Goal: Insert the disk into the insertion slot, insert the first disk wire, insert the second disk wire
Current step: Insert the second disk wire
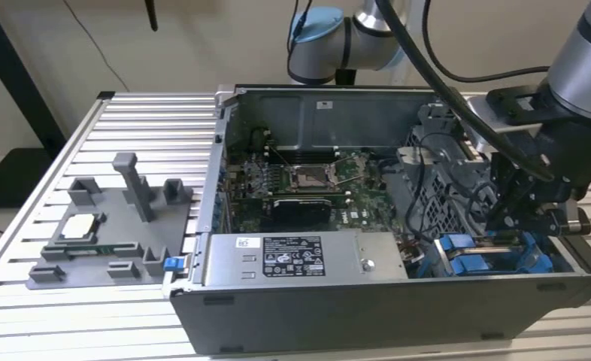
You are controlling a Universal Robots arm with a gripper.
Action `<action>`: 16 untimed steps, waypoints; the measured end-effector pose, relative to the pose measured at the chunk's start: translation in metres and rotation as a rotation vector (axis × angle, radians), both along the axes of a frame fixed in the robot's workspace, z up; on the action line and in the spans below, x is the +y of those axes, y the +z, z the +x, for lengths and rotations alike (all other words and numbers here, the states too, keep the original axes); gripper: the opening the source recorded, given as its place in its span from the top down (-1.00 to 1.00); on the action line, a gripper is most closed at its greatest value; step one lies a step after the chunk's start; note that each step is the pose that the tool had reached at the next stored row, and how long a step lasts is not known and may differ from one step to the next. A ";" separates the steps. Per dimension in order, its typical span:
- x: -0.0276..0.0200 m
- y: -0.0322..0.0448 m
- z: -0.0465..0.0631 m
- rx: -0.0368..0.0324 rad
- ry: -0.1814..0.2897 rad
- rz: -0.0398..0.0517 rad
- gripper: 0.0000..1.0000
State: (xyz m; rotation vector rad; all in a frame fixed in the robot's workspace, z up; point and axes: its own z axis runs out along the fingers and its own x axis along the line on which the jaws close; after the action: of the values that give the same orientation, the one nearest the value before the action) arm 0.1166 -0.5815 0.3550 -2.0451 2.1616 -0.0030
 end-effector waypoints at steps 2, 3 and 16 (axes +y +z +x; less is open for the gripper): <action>-0.0009 -0.0011 0.001 0.0000 0.000 0.0003 1.00; -0.0013 -0.0018 0.001 0.0000 0.000 0.0005 1.00; -0.0018 -0.0056 0.002 -0.0005 -0.005 0.0081 1.00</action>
State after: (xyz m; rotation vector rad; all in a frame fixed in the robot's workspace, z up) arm 0.1184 -0.5833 0.3494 -2.0351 2.1629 0.0046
